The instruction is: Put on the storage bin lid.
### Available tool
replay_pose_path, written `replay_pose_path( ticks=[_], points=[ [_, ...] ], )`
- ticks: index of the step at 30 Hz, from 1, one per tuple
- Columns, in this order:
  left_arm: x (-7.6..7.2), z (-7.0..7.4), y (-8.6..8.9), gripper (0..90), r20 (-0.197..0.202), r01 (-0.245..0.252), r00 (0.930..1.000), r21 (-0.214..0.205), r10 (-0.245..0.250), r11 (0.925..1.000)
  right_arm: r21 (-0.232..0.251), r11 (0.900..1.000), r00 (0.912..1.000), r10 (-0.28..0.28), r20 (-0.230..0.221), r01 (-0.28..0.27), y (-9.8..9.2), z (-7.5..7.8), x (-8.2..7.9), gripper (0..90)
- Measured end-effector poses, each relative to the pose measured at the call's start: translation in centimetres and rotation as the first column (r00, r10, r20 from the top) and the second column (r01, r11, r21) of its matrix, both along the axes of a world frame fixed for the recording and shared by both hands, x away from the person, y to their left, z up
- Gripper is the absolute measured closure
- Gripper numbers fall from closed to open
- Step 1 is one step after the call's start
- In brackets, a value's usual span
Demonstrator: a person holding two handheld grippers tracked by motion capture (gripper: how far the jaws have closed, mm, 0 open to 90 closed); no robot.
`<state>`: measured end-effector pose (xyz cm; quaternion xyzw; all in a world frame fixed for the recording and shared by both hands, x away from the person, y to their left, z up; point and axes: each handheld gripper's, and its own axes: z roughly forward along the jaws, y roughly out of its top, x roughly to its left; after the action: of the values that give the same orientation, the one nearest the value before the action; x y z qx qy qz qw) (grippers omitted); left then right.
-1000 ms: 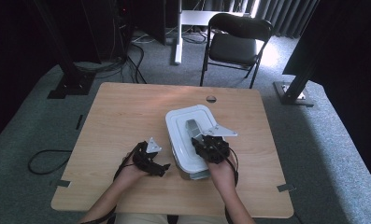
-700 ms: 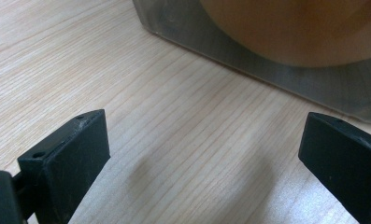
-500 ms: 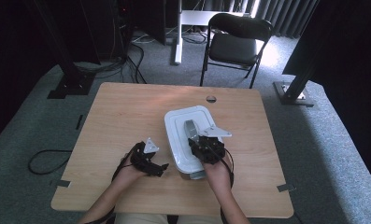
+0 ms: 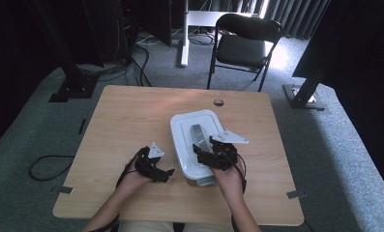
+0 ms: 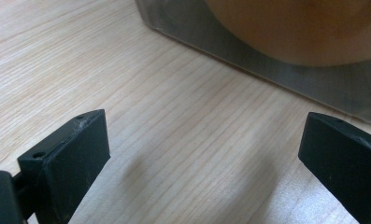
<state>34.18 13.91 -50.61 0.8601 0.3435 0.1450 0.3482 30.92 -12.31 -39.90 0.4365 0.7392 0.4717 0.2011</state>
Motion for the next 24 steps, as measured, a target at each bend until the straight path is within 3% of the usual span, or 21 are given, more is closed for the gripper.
replay_pose_path(
  ticks=[2, 5, 8, 12, 18, 24],
  points=[
    [0.0, 0.1, 0.0, 2.7, 0.0, 0.0, 1.0, -0.002, 0.0, 1.0, 0.022, 0.9998, 1.0, 0.004, 0.004, -0.004, -1.0, 0.0, 0.1, 21.1],
    [0.1, 0.2, 0.0, 2.7, 0.001, -0.001, 1.0, -0.004, 0.001, 1.0, 0.037, 0.9991, 0.9991, -0.021, 0.036, 0.02, -2.3, 0.2, 0.0, 19.4],
    [0.2, 0.3, -0.1, 2.7, 0.005, -0.005, 1.0, -0.011, 0.005, 0.9999, -0.022, 0.9986, 0.9955, -0.046, 0.083, 0.048, -3.2, 0.4, 0.0, 14.2],
    [0.2, 0.6, 0.0, 2.7, 0.004, -0.013, 0.9999, -0.026, 0.013, 0.9996, -0.018, 0.9988, 0.9936, -0.044, 0.104, 0.047, -4.8, 0.5, 0.4, 13.8],
    [0.3, 0.9, 0.2, 2.7, 0.004, -0.013, 0.9999, -0.029, 0.013, 0.9995, -0.014, 0.9957, 0.9875, -0.089, 0.13, 0.092, -6.8, 0.2, 0.9, 13.8],
    [0.5, 0.9, 0.2, 2.7, 0.003, -0.012, 0.9999, -0.022, 0.012, 0.9997, 0.001, 0.9844, 0.9761, -0.175, 0.129, 0.176, -9.9, -1.0, 2.7, 13.7]
  ],
)
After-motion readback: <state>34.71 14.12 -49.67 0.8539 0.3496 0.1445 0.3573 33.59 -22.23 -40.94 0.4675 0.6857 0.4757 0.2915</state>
